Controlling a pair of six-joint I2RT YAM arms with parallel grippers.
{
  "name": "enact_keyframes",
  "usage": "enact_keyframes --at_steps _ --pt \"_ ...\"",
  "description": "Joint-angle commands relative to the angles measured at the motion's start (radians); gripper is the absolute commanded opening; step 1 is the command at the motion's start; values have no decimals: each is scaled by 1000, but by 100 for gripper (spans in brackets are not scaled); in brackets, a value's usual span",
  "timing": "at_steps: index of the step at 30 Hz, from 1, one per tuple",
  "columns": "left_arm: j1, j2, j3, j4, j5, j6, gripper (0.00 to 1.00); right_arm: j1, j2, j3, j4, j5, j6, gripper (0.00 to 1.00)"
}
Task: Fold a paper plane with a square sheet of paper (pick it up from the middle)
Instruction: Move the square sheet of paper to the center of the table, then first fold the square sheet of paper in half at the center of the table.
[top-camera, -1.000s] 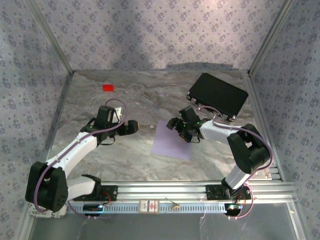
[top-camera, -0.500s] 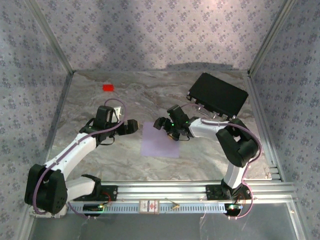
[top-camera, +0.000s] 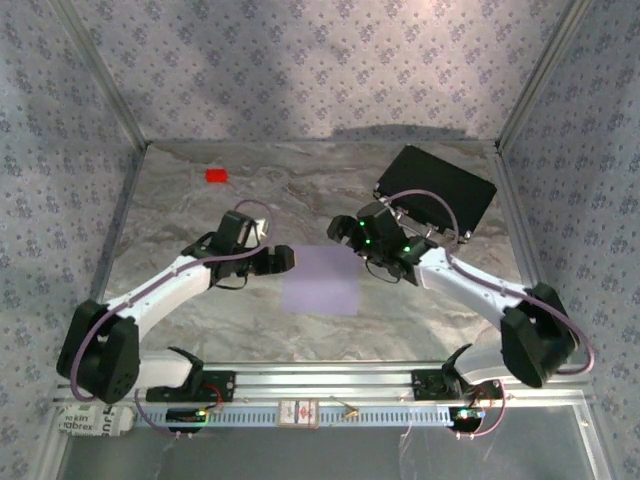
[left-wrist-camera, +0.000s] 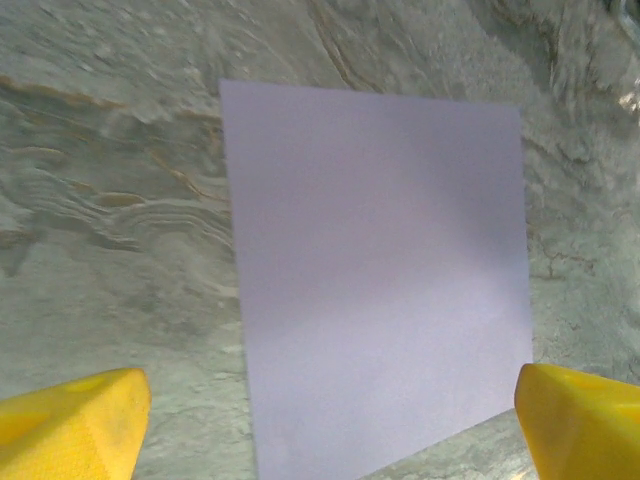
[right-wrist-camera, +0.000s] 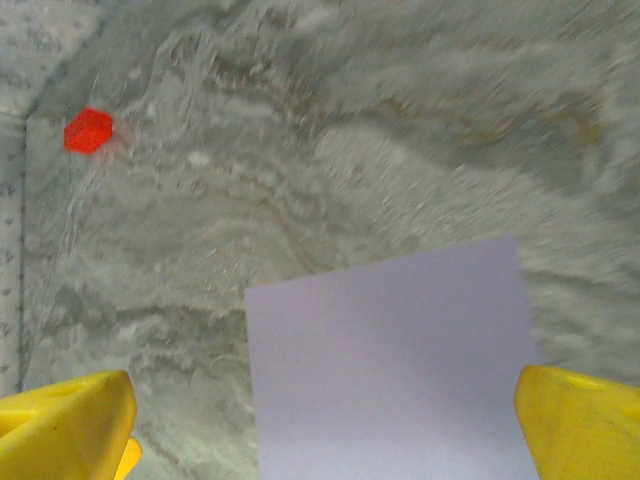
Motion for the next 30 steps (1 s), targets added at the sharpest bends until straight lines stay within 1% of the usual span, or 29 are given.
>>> enact_keyframes --at_steps 1,5,9,13,17,21,30 --pt "-56 71 90 -54 -54 -53 91 -62 -40 -29 -98 29 -95 99" --pt "-118 174 165 -98 -97 -112 90 -146 -81 -89 -62 -122 -148 99" --pt "-177 286 267 -181 -143 -146 89 -199 -138 -159 -55 -159 -146 99" --pt "-246 390 398 -292 -229 -149 90 -248 -154 -202 -30 -242 -172 99" --pt "-279 495 512 -399 -264 -146 94 -258 -160 -214 -21 -260 -181 99" --pt "-292 566 588 -469 -286 -137 96 -261 -163 -214 -13 -275 -203 99" --pt "-328 675 695 -516 -281 -153 98 -273 -166 -229 -20 -304 -227 99"
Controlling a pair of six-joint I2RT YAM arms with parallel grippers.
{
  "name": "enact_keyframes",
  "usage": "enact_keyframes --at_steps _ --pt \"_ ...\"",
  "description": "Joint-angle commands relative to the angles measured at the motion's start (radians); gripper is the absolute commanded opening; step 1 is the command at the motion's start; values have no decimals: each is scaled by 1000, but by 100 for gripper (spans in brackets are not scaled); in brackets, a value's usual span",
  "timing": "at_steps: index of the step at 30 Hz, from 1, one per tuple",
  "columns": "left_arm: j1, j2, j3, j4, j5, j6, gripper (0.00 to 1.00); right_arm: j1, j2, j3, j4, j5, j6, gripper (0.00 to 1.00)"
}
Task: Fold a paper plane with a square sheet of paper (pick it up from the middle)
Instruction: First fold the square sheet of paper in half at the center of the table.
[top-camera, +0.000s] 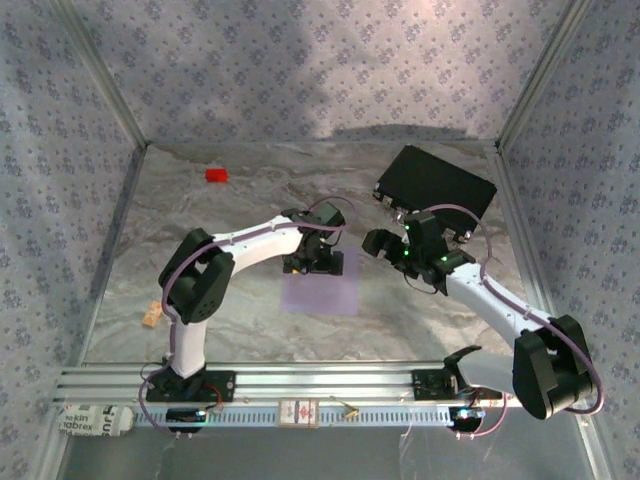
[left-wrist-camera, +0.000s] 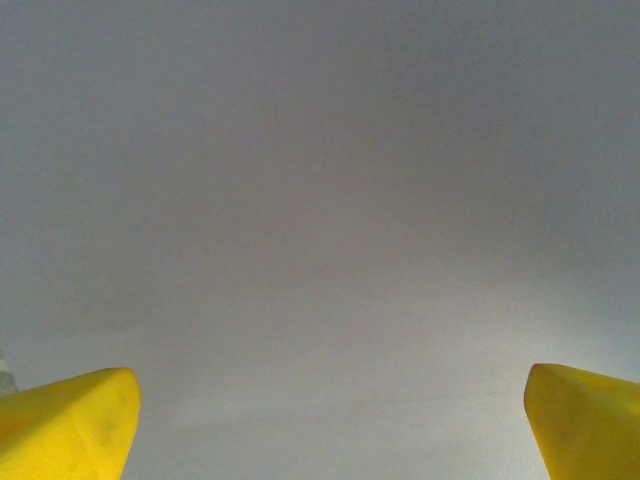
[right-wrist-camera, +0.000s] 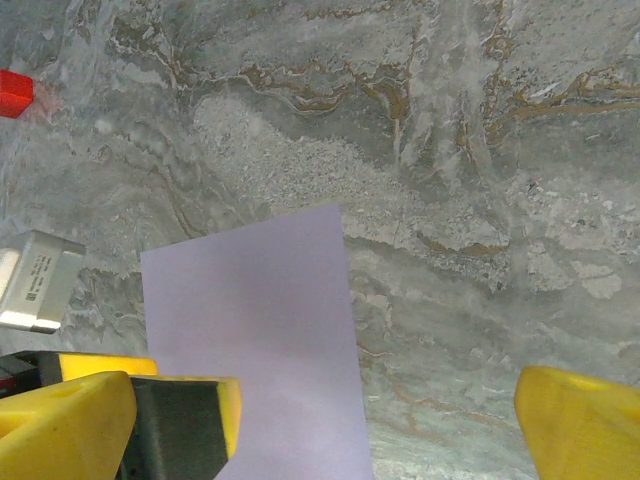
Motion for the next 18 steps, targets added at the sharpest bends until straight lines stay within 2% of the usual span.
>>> enact_keyframes --at_steps 1,8,13,18 --pt "-21 50 70 -83 -15 -14 99 -12 -19 -19 -2 -21 -31 99" --pt "-37 115 145 -148 -40 -13 99 -33 -50 -54 -1 -21 -19 99" --pt "-35 99 132 -147 -74 -24 100 -47 -68 -67 -7 -24 -17 99" --pt "-26 99 115 -131 -54 -32 100 -51 -90 -82 7 -31 -15 99"
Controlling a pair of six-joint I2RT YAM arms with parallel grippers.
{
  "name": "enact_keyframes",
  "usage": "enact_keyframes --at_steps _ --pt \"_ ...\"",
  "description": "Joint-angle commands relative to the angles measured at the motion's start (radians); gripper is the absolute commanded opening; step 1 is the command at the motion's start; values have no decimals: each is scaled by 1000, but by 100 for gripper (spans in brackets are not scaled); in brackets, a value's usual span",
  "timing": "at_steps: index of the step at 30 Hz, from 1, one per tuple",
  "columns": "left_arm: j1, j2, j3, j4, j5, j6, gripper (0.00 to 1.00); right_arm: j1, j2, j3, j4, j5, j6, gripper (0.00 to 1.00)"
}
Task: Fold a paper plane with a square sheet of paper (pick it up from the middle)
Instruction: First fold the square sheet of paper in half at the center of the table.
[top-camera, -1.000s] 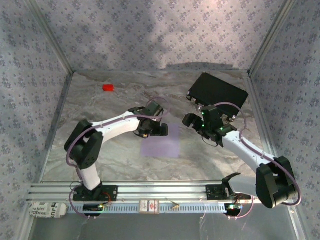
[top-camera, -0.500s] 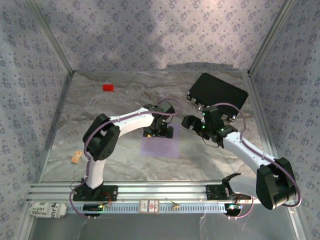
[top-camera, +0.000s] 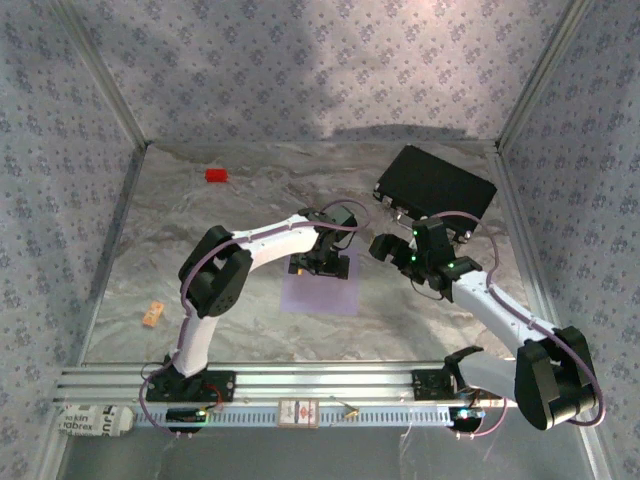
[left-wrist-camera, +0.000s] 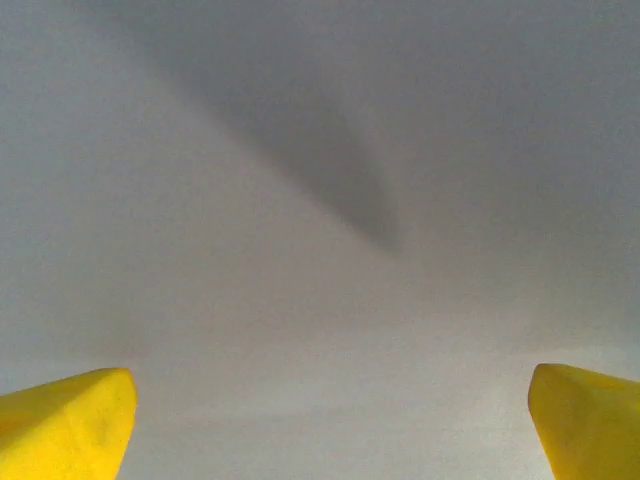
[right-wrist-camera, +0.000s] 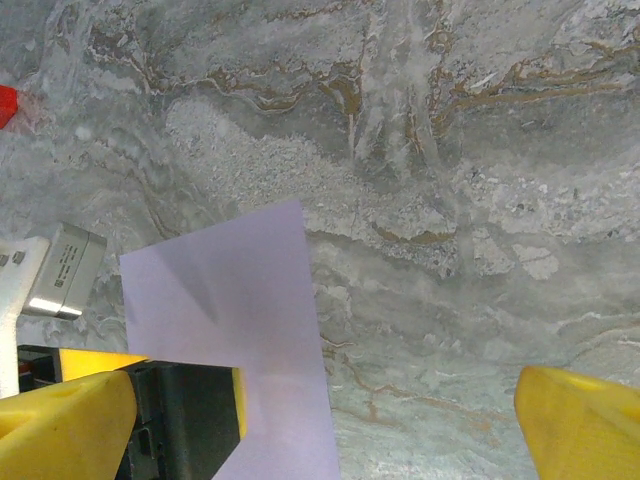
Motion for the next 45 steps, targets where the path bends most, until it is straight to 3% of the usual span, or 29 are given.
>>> enact_keyframes --at_steps 1,19,30,45 --pt "8 -5 -8 -23 4 -19 100 -6 -34 -21 9 -13 -6 99" --pt "6 24 -58 8 19 -48 100 -13 -47 -39 -42 8 30 99" --pt "3 -35 -5 -20 -10 -60 100 -13 -54 -42 -35 -6 32 99" --pt "-5 -3 5 -6 13 -97 100 -14 -55 -48 -34 -5 31 99"
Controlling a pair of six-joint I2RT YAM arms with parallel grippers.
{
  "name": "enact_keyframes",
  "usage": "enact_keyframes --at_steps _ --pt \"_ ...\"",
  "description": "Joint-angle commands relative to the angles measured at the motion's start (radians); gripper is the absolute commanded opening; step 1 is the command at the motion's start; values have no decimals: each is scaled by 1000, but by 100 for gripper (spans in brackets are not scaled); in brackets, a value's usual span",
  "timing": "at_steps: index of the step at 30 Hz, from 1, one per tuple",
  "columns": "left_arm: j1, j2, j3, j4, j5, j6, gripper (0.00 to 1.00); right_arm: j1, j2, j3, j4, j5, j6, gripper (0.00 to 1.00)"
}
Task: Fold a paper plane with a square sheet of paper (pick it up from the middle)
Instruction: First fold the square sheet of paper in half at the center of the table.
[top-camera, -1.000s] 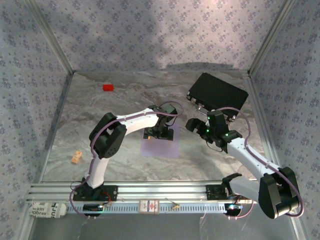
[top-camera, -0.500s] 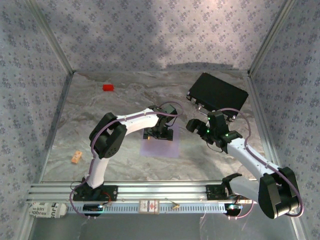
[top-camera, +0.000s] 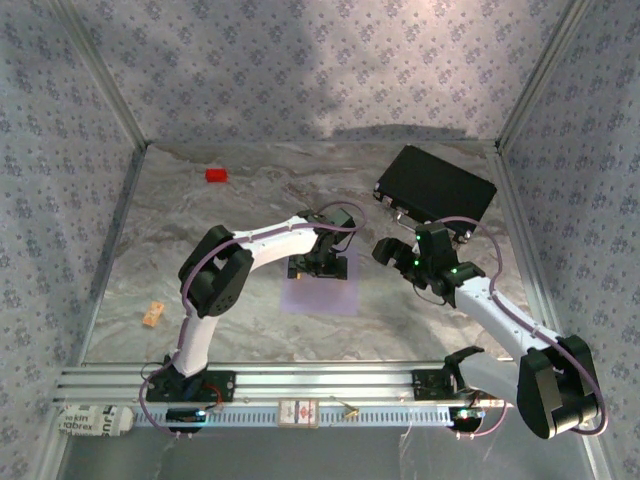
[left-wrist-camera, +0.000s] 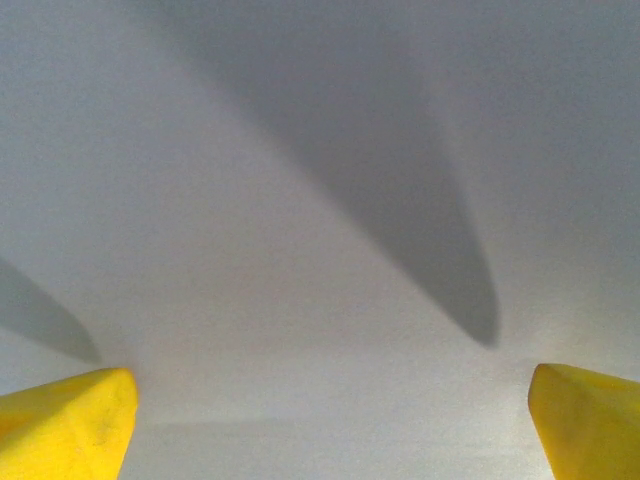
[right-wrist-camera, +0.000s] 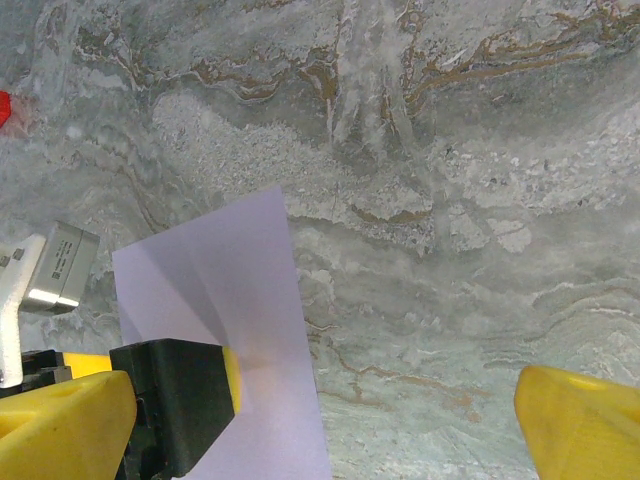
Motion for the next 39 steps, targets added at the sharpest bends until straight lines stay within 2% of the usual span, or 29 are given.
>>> enact_keyframes --at_steps 1,18,39 --pt "-9 4 35 -20 4 -14 100 -5 -13 -13 -19 -5 9 99" --pt "-11 86 -13 -10 14 -7 100 -7 -15 -23 1 8 17 99" --pt "-11 84 -30 13 27 2 98 -8 -41 -35 7 20 21 99"
